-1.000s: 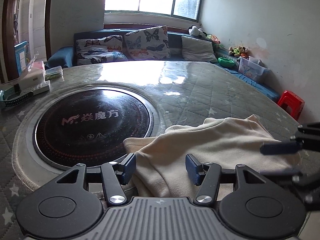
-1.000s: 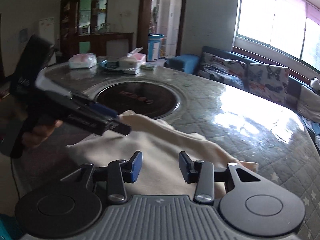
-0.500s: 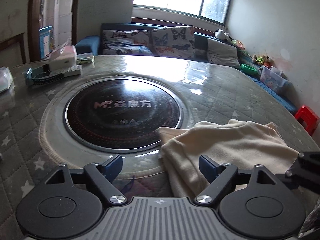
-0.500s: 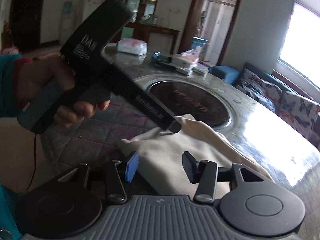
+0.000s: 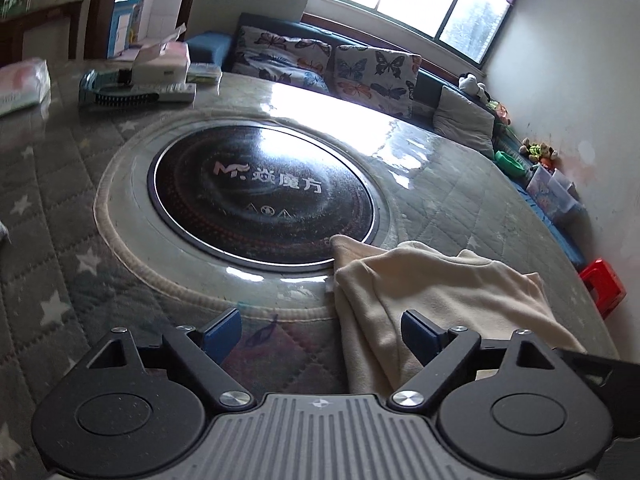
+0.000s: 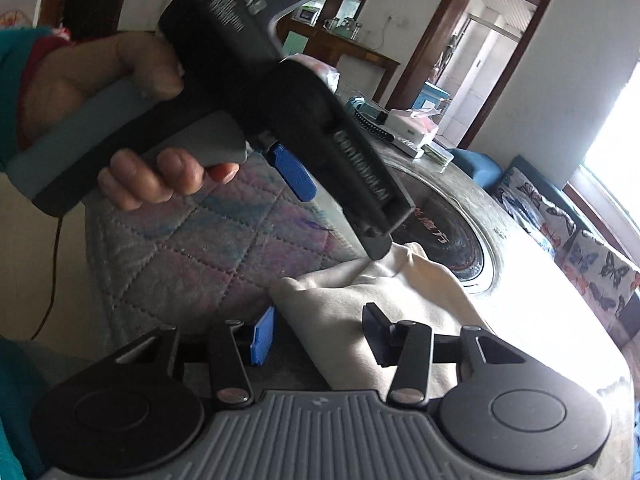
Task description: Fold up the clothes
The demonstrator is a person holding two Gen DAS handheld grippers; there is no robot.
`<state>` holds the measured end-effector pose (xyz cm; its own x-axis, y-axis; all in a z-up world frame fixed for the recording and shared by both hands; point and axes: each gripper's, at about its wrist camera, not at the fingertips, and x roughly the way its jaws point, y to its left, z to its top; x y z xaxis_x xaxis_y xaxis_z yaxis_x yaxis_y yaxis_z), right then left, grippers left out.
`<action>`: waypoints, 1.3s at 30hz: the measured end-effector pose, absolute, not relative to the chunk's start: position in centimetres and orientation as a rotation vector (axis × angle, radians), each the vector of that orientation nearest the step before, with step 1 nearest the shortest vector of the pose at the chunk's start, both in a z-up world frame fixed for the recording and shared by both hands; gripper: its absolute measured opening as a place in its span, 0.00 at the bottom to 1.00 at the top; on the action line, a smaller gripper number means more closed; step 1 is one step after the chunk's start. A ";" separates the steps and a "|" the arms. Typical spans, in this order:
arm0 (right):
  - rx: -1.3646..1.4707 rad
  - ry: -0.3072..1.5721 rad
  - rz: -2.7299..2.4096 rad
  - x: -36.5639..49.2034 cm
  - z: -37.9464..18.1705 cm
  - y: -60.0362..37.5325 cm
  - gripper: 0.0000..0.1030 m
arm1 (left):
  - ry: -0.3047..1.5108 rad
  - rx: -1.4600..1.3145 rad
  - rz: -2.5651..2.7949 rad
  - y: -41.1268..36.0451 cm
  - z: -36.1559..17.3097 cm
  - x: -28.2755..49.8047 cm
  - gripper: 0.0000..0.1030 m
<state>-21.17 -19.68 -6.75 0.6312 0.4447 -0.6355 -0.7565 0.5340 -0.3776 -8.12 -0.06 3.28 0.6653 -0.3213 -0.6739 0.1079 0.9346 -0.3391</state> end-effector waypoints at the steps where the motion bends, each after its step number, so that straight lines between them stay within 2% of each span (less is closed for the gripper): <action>1: -0.685 0.505 0.750 -21.1 -6.8 -19.6 0.41 | 0.819 -0.299 -0.249 -0.1 3.2 -8.1 0.86; 3: -0.677 0.505 0.744 -20.9 -7.0 -19.4 0.30 | 0.838 -0.335 -0.257 -0.2 3.1 -8.0 0.86; 6: -0.643 0.507 0.738 -20.6 -6.9 -19.5 0.20 | 0.855 -0.388 -0.253 -0.2 3.1 -7.8 0.86; 20: -0.286 0.534 0.732 -18.8 -2.5 -24.8 0.16 | 0.939 -0.698 -0.269 -0.8 2.6 -5.6 0.85; 23: -0.266 0.526 0.735 -19.0 -2.4 -25.7 0.16 | 0.955 -0.768 -0.282 -0.8 2.0 -5.3 0.71; 25: -0.258 0.528 0.741 -19.2 -2.4 -26.0 0.16 | 0.964 -0.816 -0.290 -0.8 1.5 -5.1 0.58; 27: -0.257 0.528 0.746 -19.4 -2.3 -26.1 0.16 | 0.967 -0.867 -0.274 -0.3 0.8 -5.1 0.39; 35: -0.274 0.548 0.763 -19.7 -3.0 -25.7 0.17 | 0.950 -0.948 -0.238 1.1 -0.6 -5.1 0.18; 39: -0.229 0.562 0.756 -19.4 -2.9 -26.5 0.22 | 0.935 -0.916 -0.244 1.2 -0.4 -5.1 0.16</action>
